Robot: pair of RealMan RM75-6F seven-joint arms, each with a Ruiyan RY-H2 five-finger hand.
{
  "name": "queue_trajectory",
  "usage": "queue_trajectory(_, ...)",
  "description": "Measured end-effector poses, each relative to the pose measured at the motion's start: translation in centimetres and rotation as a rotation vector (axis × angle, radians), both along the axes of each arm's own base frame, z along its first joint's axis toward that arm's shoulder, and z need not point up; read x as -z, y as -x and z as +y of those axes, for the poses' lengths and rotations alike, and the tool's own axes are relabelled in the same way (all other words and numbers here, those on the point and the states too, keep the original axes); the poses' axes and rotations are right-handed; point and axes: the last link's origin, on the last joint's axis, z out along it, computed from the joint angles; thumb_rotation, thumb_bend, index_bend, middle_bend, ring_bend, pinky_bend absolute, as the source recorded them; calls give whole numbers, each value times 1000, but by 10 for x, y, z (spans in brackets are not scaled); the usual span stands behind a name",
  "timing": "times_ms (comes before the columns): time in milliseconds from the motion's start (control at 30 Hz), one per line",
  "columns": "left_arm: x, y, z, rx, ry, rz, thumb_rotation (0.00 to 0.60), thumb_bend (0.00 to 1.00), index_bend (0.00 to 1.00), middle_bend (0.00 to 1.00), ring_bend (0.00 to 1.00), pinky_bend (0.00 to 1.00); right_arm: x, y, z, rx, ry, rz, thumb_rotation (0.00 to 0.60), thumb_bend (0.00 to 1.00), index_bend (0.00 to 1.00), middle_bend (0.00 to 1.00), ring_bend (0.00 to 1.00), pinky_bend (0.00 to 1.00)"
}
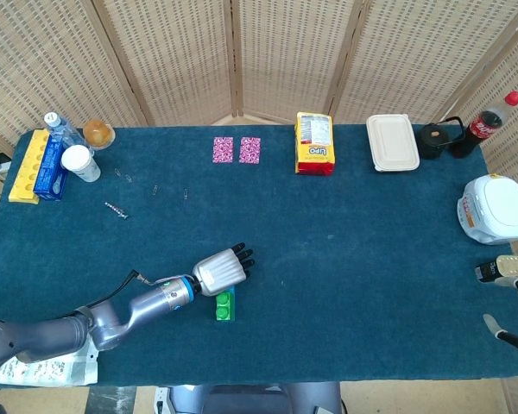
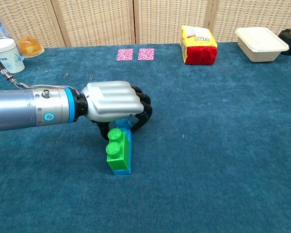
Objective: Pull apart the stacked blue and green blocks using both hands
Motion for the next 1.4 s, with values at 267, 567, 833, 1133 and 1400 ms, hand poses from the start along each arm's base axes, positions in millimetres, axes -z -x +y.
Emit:
queue_trajectory(267,-6,1,5,-6,-12,-27,600,265,682,482,314,248,1,-2,-2,-6,1,0,600,242,361,376,412,319)
queue_trajectory(567,-34,-10,19,0,-50,-64,600,274,747,579,423,315,6,-6,-10,-26,-35,-34,600,242,360,379,412,327)
queue_trajectory(833,-66,-36,36,-26,-69,-60,600,275,763,591,438,336,20,-11,-31,-66,-132,-157,600,242,361,399,425,375)
queue_trajectory(1133,-82,-74,46,-109,-57,-90,600,276,781,607,457,380,46,-27,-66,-139,-322,-335,600,242,361,399,425,409)
queue_trajectory(1400,-88,-96,51,-207,-51,-147,600,275,781,613,463,392,63,-41,-84,-186,-384,-384,600,242,361,399,425,409)
